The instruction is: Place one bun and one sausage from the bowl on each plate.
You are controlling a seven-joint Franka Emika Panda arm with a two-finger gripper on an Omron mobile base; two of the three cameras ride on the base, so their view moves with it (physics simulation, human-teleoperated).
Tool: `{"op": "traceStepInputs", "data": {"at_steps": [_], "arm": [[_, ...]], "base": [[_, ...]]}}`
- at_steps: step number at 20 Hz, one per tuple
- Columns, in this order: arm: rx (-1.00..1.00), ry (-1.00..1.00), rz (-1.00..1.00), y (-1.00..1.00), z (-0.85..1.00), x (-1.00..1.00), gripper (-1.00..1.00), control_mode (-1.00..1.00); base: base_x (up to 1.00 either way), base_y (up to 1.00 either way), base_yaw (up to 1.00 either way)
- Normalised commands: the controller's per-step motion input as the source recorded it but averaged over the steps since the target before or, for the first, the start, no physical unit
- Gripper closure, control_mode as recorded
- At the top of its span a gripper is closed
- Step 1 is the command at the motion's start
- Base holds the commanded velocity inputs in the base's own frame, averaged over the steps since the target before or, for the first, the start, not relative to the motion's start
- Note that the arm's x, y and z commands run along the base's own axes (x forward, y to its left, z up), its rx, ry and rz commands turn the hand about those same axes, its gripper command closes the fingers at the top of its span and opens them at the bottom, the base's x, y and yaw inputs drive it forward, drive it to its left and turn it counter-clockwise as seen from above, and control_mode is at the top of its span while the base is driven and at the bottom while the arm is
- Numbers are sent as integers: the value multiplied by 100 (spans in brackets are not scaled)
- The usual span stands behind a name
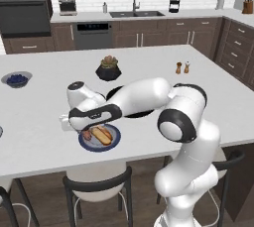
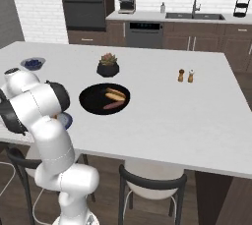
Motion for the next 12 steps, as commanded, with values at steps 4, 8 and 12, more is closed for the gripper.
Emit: {"op": "traceStepInputs", "data": {"at_steps": [4,8,12], "arm": [[0,7,-26,-4,-43,0,100,-100],[-2,5,-19,-9,-29,3,100,-100],[-3,5,-12,-12,-19,13,100,-100]], "base": [[0,0,0],[0,0,0],[0,0,0]]}}
